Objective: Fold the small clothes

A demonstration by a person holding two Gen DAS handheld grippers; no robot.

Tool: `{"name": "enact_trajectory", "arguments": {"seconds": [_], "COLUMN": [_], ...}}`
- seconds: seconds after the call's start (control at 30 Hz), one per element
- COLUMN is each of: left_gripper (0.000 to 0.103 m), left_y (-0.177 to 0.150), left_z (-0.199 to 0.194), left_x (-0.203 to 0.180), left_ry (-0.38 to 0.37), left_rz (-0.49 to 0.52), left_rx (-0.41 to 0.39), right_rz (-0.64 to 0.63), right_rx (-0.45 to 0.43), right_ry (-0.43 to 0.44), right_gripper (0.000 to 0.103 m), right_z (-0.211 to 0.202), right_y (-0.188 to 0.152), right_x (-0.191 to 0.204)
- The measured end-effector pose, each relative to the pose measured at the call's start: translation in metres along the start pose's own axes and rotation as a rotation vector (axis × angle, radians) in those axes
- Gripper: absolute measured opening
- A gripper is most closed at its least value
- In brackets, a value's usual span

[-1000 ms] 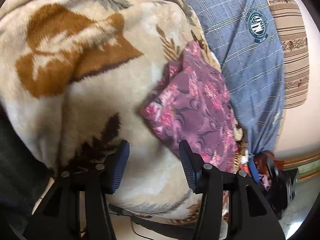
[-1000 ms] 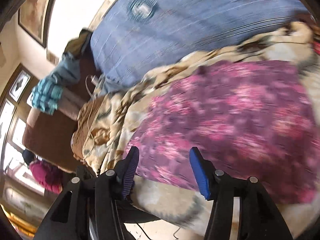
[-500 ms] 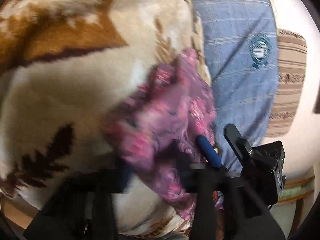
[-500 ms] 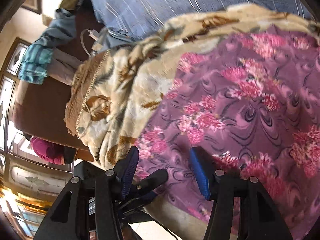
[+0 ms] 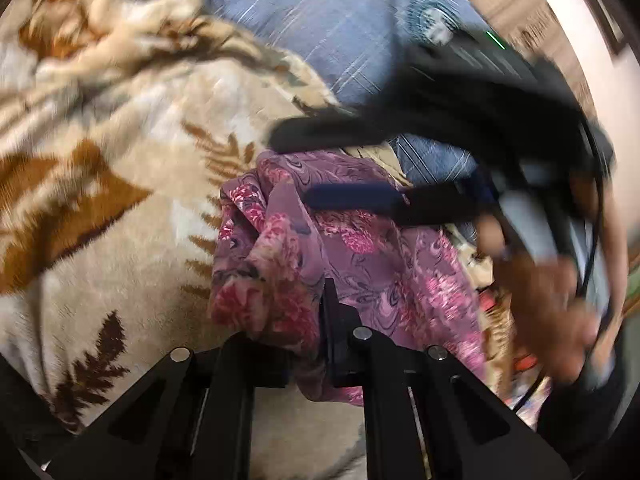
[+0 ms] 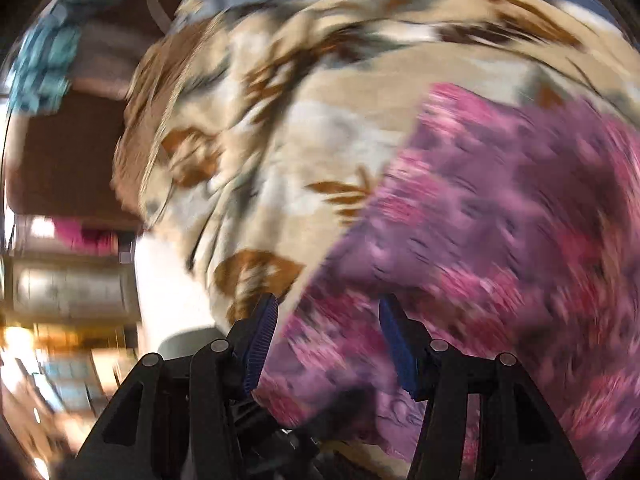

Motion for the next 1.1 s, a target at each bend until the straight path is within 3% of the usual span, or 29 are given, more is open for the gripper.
{"name": "enact_trajectory", "arguments": {"seconds": [0.17, 0.33, 0.6, 0.7, 0.73, 0.8, 0.97, 1.1], "left_gripper": [0.009, 0.009, 0.009, 0.009, 0.009, 0.009, 0.006, 0.003], "left_y": [-0.010, -0.018, -0.029, -0.030, -0.032, -0.032, -0.031, -0.028], "left_z": [0.008, 0.007, 0.010, 0.013, 0.013, 0.009, -0.006, -0.024], "left_x": [-0.016, -0.047, -0.068, -0.070, -0.070, -0.071, -0.080, -0.093], "left_ry": [0.034, 0.055, 0.046, 0.068, 0.068, 0.049, 0.001, -0.134], "left_rz": [0.094, 0.243, 0.318, 0.340, 0.344, 0.345, 0.369, 0.349], "left_rx": [0.041, 0.019, 0.046, 0.054, 0.059, 0.058, 0.034, 0.008], "right_rz": [-0.094, -0.163, -0.223, -0.220, -0.224, -0.261, -0.180, -0.079], "right_rx": [0.150, 0.271, 0.338, 0.315, 0.309, 0.282, 0.113, -0.086], "right_ry": [-0.152, -0.333, -0.523, -0.582, -0.604, -0.658, -0.561, -0.413], "right_gripper": [0.056, 0.054, 0.055, 0.047, 0.034, 0.020, 0.014, 0.013], "right_z": [0.016, 0.029, 0.039, 0.051, 0.051, 0.045, -0.001, -0.063], "right_y": [0.013, 0.018, 0.003, 0.009, 0.009, 0.007, -0.001, -0.014], "right_x": [-0.001, -0.005, -0.025, -0.031, -0.034, -0.035, -0.046, -0.055]}}
Point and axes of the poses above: each gripper's, at about its wrist camera, not at the fingertips, and z roughly the way its jaws point, x to its left, y to its top, the point moved 8 cm from there along z, roughly the way its jaws point, and after that the axes turned 3 degrees about x, right-handed, at the moved point
